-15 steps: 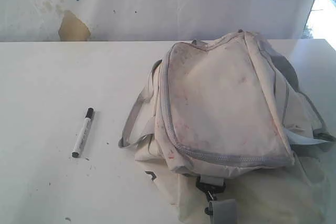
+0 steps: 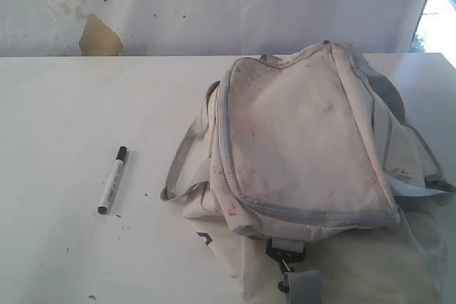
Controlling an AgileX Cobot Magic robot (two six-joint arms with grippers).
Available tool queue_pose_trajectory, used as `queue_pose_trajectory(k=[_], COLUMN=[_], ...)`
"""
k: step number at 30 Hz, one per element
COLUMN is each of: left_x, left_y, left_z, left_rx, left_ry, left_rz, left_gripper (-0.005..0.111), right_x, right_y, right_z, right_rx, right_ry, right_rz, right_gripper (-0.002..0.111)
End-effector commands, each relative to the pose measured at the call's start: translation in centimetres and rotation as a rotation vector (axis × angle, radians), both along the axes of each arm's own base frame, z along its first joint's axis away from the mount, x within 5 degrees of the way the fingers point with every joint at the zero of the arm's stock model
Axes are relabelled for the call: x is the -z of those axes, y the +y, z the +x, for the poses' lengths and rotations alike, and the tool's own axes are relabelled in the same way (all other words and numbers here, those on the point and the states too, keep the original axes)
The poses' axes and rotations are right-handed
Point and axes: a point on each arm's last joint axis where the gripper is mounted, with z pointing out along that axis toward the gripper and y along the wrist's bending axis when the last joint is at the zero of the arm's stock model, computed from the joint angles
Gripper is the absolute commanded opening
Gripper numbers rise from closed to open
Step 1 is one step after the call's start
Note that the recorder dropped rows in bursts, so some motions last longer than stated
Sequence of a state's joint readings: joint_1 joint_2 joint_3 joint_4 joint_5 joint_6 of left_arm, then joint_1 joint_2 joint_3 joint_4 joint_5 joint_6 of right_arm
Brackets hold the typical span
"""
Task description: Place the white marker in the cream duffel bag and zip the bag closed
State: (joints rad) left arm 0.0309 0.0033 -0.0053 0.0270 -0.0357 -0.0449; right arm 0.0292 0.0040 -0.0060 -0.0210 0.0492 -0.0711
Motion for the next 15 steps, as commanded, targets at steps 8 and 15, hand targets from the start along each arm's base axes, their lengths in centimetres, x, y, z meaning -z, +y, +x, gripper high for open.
queue_pose_trajectory(k=[8,15], left_x=[-10.4,-14.5], left_y=[-0.1,0.0], left_z=[-3.8,-4.4], left_rx=[0.015,-0.013], left_ry=[-0.171,0.18], left_rz=[-0.103,-0.003], left_gripper=[0.012,0.012], right_x=[-9.9,-14.6], right_y=[-0.1,-0.1], right_z=[-2.7,-1.4], right_rx=[-0.014,0.002], right_ry=[-0.228,0.034], right_rz=[0.153,0.185], right_gripper=[0.0,0.0])
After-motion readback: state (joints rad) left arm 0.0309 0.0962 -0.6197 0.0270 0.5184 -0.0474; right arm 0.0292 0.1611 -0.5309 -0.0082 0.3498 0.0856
